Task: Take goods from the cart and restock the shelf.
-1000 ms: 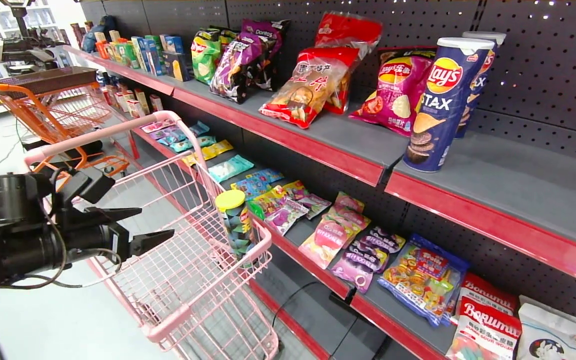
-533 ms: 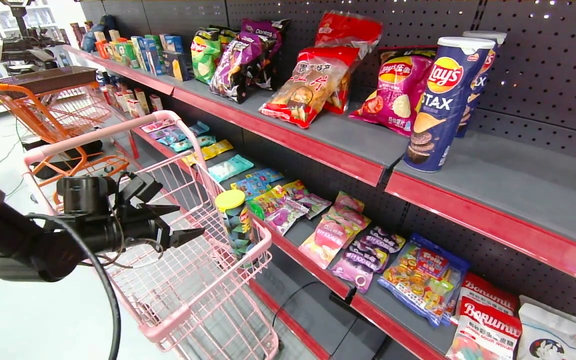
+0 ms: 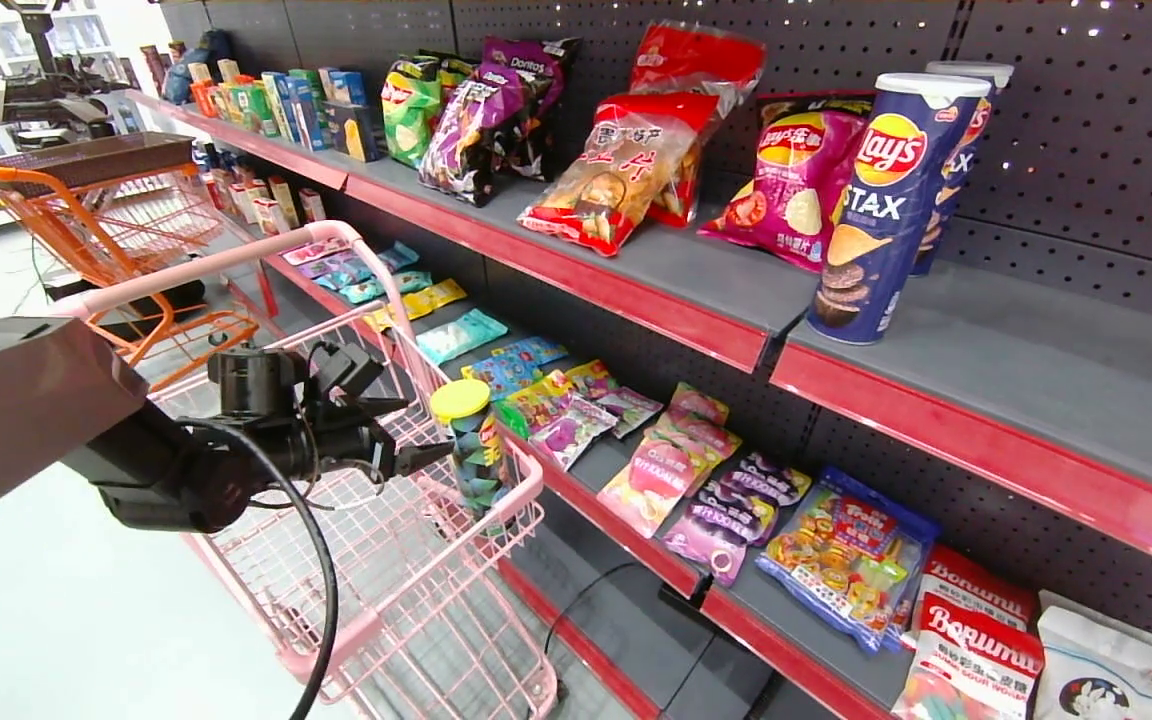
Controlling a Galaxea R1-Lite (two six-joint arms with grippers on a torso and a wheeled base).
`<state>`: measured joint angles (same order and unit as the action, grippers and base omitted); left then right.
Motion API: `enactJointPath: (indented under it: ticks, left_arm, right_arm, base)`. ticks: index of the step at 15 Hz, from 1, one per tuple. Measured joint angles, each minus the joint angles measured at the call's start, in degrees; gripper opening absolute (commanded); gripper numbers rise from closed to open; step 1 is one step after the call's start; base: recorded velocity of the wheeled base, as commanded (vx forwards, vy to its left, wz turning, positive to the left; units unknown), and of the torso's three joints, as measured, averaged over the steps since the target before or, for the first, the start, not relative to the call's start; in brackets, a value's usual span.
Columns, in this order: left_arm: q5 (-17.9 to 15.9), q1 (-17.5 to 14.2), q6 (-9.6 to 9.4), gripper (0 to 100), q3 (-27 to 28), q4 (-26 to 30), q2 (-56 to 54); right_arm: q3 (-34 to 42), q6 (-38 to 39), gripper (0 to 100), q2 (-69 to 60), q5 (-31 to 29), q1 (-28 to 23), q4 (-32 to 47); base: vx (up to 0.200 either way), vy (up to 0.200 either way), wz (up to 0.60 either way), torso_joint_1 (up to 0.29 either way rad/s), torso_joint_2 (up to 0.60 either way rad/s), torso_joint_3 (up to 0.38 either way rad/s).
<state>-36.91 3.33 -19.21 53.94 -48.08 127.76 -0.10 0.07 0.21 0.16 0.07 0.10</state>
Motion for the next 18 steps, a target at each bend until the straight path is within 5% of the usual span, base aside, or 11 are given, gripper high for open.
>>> enactJointPath:
  ticks: [13, 14, 18]
  left_arm:
    - [2.1, 5.2, 2.15, 100, 8.2, -0.3, 7.6]
    - [2.5, 5.7, 2.41, 0, 8.2, -0.8, 7.8]
    - [2.8, 6.1, 3.83, 0, 7.5, -2.1, 8.2]
  right_arm:
    - [0.0, 0.0, 100, 0.0, 0.0, 0.0, 0.0]
    - [0.0, 0.0, 100, 0.0, 0.0, 0.0, 0.0]
    - [0.0, 0.0, 100, 0.0, 0.0, 0.0, 0.0]
  base:
    - [0.000, 0.000, 0.00, 0.000, 0.00, 0.000]
    - [0.000, 0.000, 0.00, 0.000, 0.00, 0.000]
    - [0.000, 0.000, 0.00, 0.000, 0.00, 0.000]
